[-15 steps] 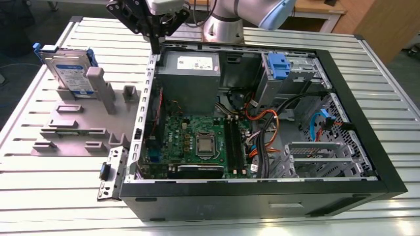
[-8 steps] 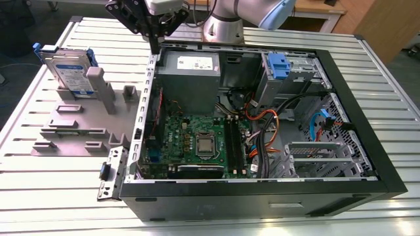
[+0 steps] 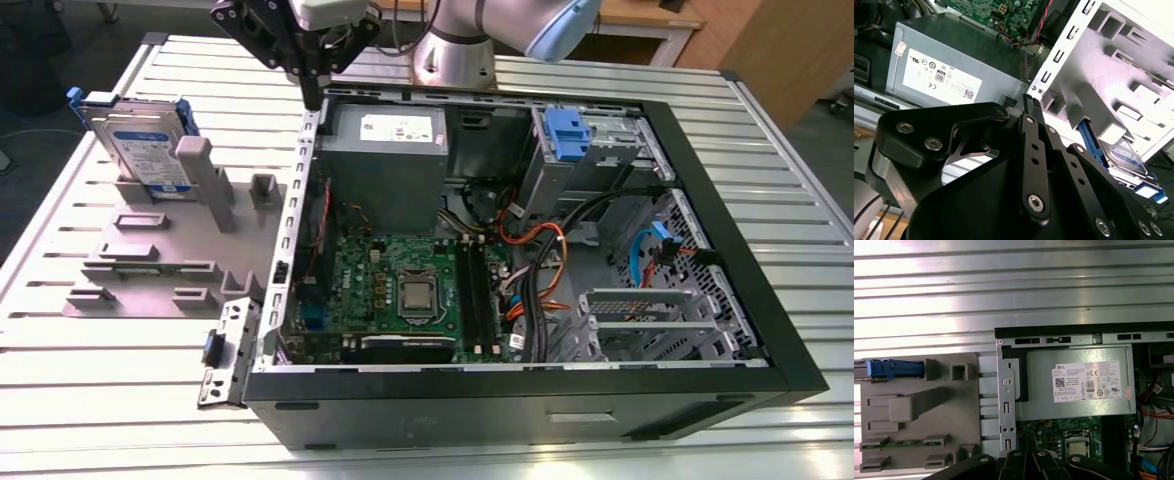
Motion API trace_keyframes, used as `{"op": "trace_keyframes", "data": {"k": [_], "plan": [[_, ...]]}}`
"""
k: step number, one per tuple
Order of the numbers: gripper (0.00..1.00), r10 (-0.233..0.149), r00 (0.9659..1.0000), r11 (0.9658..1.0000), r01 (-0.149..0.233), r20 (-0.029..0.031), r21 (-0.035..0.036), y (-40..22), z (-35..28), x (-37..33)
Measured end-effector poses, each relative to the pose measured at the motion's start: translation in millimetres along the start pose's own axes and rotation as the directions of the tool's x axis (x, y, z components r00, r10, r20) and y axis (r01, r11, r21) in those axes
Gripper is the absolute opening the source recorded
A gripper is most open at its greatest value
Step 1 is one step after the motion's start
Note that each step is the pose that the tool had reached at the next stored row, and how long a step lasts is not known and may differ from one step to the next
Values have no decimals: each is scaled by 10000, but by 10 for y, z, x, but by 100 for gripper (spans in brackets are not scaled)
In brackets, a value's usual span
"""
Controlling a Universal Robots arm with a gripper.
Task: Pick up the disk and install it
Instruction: 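Reach for the disk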
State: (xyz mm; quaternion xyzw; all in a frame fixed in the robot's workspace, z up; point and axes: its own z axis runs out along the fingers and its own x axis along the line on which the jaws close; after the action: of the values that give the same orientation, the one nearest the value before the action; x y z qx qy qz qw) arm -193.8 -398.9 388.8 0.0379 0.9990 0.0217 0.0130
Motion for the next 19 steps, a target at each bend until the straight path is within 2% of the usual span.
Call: {"op": "trace_keyframes", "data": {"k": [19], "plan": [[11, 0, 10000, 10000, 0, 0, 0, -4, -1, 48]]}}
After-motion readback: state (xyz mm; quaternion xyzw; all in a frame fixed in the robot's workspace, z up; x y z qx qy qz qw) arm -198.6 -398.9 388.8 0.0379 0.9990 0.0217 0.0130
